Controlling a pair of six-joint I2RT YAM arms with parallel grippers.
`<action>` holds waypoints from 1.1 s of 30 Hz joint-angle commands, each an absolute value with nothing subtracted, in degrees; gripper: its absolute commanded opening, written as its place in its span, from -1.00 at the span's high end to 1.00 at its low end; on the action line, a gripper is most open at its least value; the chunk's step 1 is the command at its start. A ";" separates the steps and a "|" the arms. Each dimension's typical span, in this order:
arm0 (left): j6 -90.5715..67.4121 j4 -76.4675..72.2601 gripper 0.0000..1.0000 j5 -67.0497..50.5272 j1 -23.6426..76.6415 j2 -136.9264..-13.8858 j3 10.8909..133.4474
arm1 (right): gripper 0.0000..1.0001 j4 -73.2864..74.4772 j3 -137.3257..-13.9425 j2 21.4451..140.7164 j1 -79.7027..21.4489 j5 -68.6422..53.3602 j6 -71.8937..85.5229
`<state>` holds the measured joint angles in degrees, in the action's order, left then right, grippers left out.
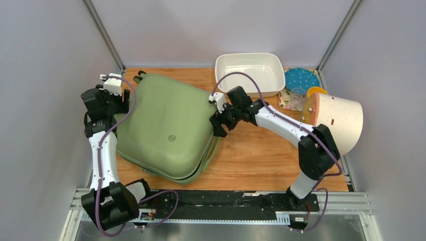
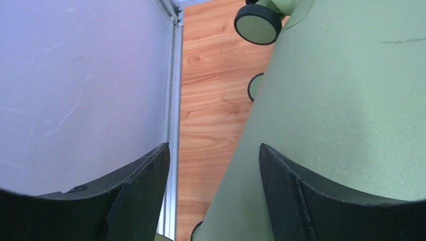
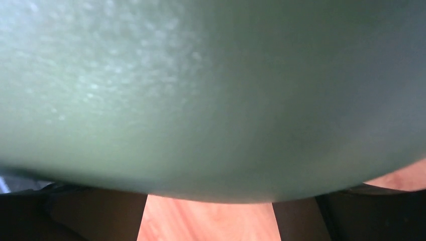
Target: Open, take out, and arrange the luggage
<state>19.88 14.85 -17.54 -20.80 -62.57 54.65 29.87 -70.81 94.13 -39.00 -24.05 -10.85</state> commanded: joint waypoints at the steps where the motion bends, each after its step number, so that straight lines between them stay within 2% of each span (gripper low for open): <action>1: 19.51 36.30 -0.50 -19.95 -19.95 -62.76 49.05 | -0.70 16.44 -81.55 103.16 -39.29 -20.66 -18.19; 9: 18.81 41.13 -0.47 -22.50 -19.86 -60.38 46.93 | -0.71 16.79 -98.86 113.99 -37.88 -16.88 -19.25; 15: 17.76 41.57 -0.50 -23.81 -20.04 -58.01 45.79 | -0.73 16.17 -102.74 116.10 -36.12 -20.12 -17.32; 18: 19.77 44.54 -0.60 -30.63 -20.04 -57.39 49.12 | -0.74 17.92 -102.75 115.14 -36.12 -21.00 -15.74; 25: 20.92 55.10 -0.68 -41.13 -20.04 -56.17 59.41 | -0.75 19.33 -90.89 100.21 -35.95 -24.61 -10.55; 29: 21.71 60.11 -0.68 -43.24 -20.04 -53.62 57.93 | -0.74 21.36 -81.59 91.25 -35.95 -26.62 -4.32; 33: 23.99 61.34 -0.67 -47.10 -19.95 -50.19 53.36 | -0.72 19.35 -65.53 82.81 -38.66 -27.69 2.10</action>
